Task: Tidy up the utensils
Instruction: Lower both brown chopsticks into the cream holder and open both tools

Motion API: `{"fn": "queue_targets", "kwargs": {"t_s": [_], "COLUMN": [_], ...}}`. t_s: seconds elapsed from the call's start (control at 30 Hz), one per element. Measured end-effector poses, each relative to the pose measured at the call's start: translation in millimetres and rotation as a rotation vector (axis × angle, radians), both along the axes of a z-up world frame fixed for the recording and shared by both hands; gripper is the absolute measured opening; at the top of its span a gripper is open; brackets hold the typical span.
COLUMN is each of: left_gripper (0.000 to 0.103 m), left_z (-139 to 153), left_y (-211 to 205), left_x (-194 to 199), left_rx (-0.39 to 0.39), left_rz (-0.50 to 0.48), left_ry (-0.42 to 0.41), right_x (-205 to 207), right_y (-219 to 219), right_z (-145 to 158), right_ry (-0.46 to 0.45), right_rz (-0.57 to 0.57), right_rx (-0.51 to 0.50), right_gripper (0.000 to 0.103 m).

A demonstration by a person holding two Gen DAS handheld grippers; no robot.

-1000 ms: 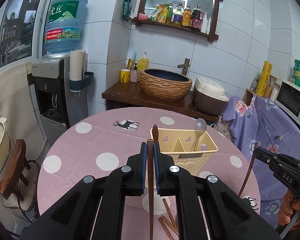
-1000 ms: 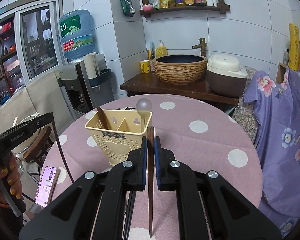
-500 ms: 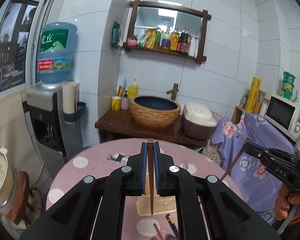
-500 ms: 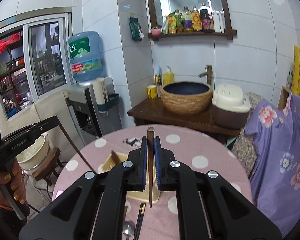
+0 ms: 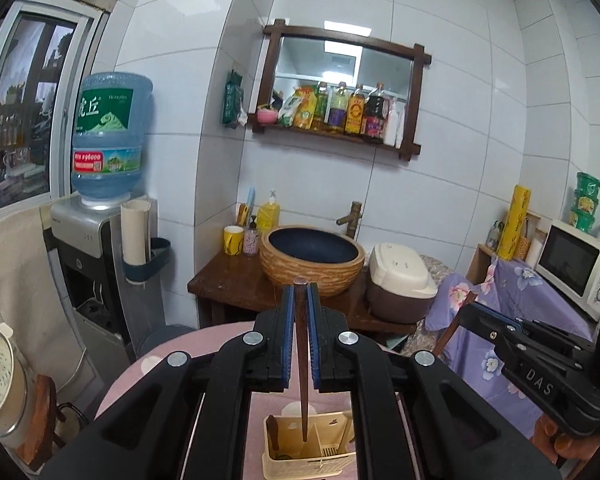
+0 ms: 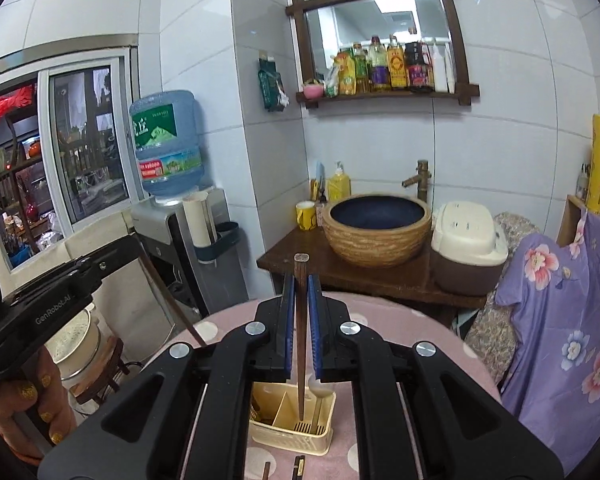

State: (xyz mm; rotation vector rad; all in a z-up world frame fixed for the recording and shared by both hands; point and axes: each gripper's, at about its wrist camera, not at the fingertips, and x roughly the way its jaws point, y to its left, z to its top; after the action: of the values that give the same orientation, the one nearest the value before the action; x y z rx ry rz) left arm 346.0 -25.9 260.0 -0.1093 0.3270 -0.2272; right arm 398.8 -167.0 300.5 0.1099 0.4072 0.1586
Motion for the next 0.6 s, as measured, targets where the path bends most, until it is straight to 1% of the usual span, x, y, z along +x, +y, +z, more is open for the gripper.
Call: {"fn": "queue_targets", "kwargs": {"t_s": [0.2,0.33,0.5,0.6], "left_gripper": [0.008,0.008,0.008,0.007], "left_z": [-49,-76,-103,-113], "left_y": [-5,-7,-6,-7], "left_x": [18,26,36,39], "left_rx": [0.017,0.02,0.024,0.031], "left_rz": [0.004,0.0,0.0,0.0], "left_ry": [0.098,0.158,0.223,0.244], "right_x": [18,22,27,26], "right_y": [8,12,12,12], "right_z": [-53,-80,-101,-105], "right_ry": [0.088,0.116,0.147,0.127], "right_rz": [0.003,0.001,-0.01,-0.021], "right_rx": [-0.01,-0.017,-0.019,-0.033], "right_gripper": [0.008,0.008,0.008,0.008]}}
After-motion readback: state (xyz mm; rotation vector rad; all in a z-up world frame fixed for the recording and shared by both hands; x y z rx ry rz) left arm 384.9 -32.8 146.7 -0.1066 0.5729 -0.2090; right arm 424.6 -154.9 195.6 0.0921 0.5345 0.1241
